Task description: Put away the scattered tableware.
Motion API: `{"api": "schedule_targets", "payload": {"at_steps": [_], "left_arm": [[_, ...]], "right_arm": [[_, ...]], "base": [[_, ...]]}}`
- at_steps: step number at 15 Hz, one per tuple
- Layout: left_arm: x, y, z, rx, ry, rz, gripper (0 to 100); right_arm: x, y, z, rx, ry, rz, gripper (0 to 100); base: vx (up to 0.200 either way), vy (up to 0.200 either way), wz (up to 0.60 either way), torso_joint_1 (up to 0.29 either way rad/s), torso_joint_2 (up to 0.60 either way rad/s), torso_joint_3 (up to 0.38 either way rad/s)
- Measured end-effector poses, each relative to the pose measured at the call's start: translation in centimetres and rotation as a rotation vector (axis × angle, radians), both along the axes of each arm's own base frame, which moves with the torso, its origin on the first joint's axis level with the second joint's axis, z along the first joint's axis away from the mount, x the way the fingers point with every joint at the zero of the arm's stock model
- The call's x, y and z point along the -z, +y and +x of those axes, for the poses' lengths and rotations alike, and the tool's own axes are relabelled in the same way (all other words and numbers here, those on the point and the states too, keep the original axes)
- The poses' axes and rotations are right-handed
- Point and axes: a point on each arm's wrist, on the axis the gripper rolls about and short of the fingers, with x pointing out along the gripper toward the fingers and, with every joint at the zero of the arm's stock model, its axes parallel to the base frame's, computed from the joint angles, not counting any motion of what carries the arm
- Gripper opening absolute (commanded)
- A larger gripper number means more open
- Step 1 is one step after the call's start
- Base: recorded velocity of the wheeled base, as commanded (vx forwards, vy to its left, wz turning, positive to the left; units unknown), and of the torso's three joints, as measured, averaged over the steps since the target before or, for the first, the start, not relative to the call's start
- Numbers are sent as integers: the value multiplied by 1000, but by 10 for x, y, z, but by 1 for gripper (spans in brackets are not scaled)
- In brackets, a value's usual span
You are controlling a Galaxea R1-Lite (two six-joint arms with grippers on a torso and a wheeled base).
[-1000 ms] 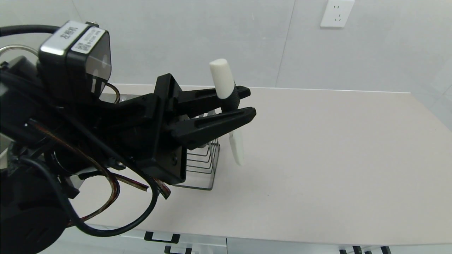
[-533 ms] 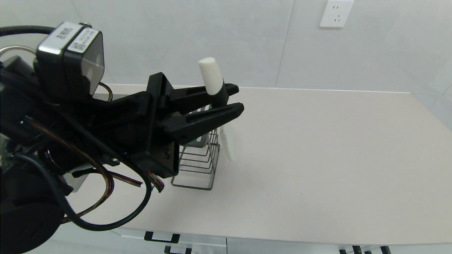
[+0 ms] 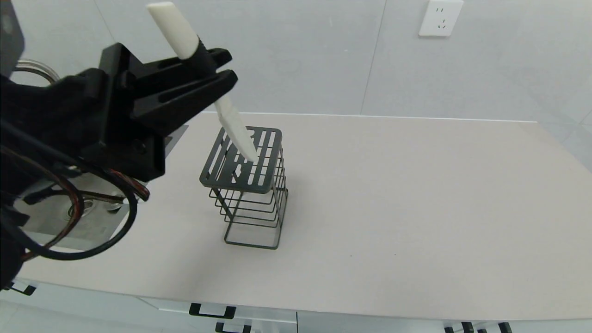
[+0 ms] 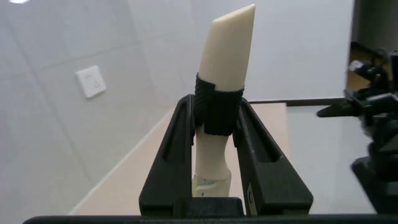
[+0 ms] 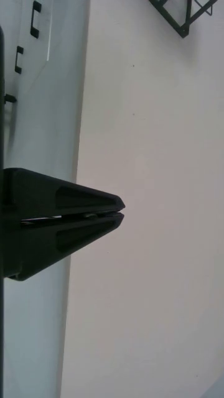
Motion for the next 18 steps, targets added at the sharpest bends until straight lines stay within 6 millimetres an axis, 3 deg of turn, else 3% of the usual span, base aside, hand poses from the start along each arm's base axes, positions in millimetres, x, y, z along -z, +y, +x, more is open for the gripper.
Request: {"api": "schedule_targets", "payload": {"at_steps": [4,7,11,18], "left_arm": [[-14,8,9,14,-75,23,0],[-19,4,27,88,-125,78,0],[-11,10,52,144,-108,159,0],[-15,-2,63,103,-61,96,0]], "right_arm": [[0,0,0,0,0,0,0],[0,0,0,-1,0,0,0],[0,0,0,-1,0,2,0],[0,0,0,-2,0,4,0]], "base": [[0,0,0,0,0,0],[0,0,0,0,0,0],[0,0,0,0,0,0],[0,0,0,0,0,0]]}}
